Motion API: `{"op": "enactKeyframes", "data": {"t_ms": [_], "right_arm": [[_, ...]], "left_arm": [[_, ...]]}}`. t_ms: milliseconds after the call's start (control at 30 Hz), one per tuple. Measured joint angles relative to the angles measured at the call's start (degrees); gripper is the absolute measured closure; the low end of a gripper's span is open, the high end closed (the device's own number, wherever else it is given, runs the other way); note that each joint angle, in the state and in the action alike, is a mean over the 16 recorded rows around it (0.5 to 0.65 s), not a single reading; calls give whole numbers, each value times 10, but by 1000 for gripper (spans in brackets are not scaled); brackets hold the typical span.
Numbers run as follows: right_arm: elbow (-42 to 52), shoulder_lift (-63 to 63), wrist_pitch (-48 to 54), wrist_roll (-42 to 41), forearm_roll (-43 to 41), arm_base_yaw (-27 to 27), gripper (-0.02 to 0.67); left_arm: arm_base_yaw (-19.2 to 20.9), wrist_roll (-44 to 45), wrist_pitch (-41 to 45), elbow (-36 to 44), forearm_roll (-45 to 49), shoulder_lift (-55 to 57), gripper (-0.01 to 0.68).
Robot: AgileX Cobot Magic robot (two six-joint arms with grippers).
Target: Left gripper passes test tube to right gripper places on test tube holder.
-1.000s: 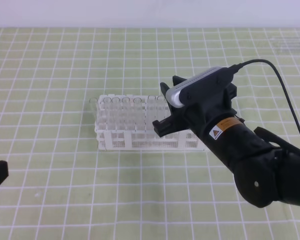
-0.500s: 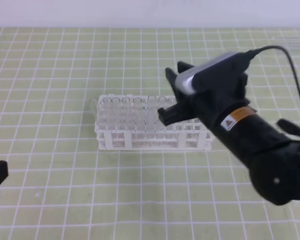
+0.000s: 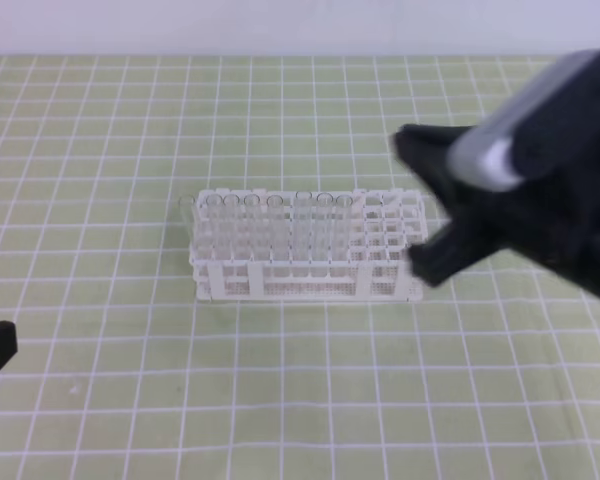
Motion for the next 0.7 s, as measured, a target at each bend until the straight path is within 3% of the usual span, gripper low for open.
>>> {"op": "enactKeyframes", "data": {"t_ms": [433,700], "right_arm": [[94,-189,58,-74,1,-71,650],[175,-314,80,-76,1,-166,650]], "left_arm": [[0,0,0,0,0,0,641],[0,0,-1,0,2,1,641]]}}
